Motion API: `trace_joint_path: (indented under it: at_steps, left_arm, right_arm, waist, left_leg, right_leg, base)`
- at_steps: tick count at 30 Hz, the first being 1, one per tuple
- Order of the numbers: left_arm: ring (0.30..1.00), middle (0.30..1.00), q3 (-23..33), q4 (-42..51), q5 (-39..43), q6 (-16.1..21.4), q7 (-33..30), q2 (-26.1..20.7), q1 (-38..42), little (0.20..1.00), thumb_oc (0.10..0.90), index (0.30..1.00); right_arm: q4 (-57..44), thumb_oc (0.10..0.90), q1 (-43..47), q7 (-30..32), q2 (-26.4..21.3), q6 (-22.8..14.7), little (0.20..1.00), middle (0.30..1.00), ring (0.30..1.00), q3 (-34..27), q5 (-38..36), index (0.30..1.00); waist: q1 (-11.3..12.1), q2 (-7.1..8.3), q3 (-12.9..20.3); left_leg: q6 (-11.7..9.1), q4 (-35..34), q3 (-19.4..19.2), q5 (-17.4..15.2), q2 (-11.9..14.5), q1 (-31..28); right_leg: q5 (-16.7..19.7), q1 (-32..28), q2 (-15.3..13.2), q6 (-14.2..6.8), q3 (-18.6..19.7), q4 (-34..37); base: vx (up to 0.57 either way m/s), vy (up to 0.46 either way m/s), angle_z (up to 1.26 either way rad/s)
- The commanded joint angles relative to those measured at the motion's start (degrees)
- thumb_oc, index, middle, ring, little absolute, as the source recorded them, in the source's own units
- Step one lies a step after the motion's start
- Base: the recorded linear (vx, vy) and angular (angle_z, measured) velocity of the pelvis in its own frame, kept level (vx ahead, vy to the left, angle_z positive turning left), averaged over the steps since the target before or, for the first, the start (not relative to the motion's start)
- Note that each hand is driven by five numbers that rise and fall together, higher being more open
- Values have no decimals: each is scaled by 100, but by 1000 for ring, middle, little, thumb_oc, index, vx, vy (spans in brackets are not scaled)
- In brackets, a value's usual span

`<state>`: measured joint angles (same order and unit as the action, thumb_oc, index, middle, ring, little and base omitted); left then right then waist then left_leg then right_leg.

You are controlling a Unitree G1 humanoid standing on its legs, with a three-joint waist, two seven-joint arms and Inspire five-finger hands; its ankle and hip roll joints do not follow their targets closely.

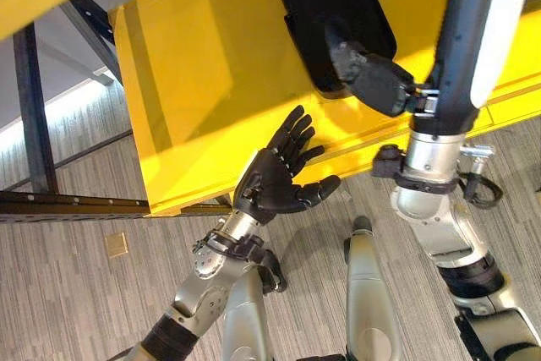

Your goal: Move parts from the plastic box to the shelf.

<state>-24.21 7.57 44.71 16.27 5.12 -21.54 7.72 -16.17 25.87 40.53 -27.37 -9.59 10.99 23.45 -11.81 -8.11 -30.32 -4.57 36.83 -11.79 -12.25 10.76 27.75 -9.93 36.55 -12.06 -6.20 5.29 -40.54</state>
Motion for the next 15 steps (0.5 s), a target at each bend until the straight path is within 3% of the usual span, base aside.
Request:
trace_joint_path:
  at_steps: [1,3,7,10,15]
  left_arm:
    - [1000,1000,287,889,-84,681,6,58,-227,1000,900,1000]
    - [1000,1000,462,963,-8,841,2,28,-444,1000,900,1000]
    - [1000,1000,456,1056,77,1048,-128,-52,-537,1000,900,1000]
    - [1000,1000,452,1118,92,1101,-128,-100,-599,1000,900,1000]
    - [1000,1000,465,1193,113,1199,-41,-180,-687,1000,900,1000]
  right_arm:
    - [-1064,900,-246,768,-42,-213,1000,1000,1000,-433,-574,1000]
    - [-1181,900,-1185,1272,-151,-414,1000,1000,1000,-833,-292,1000]
    - [-1361,900,-1726,1611,-372,-471,1000,1000,1000,-1097,610,1000]
    - [-1457,900,-1726,1204,-579,-339,1000,1000,1000,-1096,705,1000]
    - [-1643,900,-1594,1005,-767,-546,1000,1000,1000,-1049,882,1000]
  waist:
    - [-340,-145,53]
    - [-514,-135,53]
    - [-672,-158,53]
    - [-693,-163,53]
    - [-651,-145,53]
  left_leg:
    - [644,-486,-231,-77,-642,-246]
    - [671,-538,-309,-68,-642,-243]
    - [652,-485,-320,-211,-678,-224]
    - [665,-433,-326,-243,-706,-155]
    - [648,-391,-312,-251,-689,-97]
  right_leg:
    - [-576,-357,752,667,-76,-168]
    - [-528,-307,747,631,-46,-97]
    - [-671,-302,730,620,2,-100]
    - [-700,-259,717,643,18,-92]
    - [-719,-258,692,643,-9,-95]
  base:
    - [46,114,-19]
    - [48,123,-18]
    - [74,87,-28]
    - [-15,18,-19]
    - [-10,-11,2]
